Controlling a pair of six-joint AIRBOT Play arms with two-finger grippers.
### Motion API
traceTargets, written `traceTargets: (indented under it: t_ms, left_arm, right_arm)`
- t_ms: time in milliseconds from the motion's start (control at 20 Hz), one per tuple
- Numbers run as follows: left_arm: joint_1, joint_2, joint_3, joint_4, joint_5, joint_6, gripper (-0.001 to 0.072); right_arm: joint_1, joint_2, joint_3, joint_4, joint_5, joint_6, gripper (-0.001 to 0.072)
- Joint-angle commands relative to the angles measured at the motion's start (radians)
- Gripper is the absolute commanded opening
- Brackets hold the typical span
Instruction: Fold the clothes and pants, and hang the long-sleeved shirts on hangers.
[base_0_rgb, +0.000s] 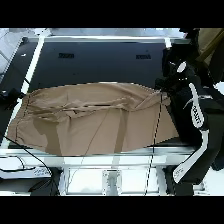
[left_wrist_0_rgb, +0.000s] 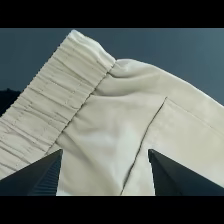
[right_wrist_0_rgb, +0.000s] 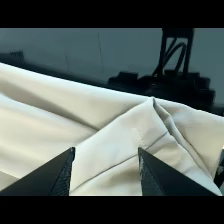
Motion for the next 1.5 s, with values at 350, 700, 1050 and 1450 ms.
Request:
traceTargets:
  t_ms: [350,700,1050,1450]
  left_arm:
    - [0.001,-0.002,0.002,0.000,-0.027,0.004,0.0609]
    - [0.001,-0.002,0.002,0.000,-0.031,0.004,0.0609]
    - [0.001,-0.002,0.002,0.000,-0.032,0.003,0.0609]
    - [0.014,0.036,0.002,0.000,-0.031,0.003,0.0608]
  right_arm:
    - [-0.015,-0.016,0.147,-0.130,0.052,-0.033,0.0440]
    - [0.001,-0.124,0.147,0.038,0.114,-0.089,0.0438]
    - [0.006,-0.114,0.318,0.064,0.094,-0.106,0.0013]
    - [0.005,0.053,0.343,0.208,-0.336,-0.173,0.0012]
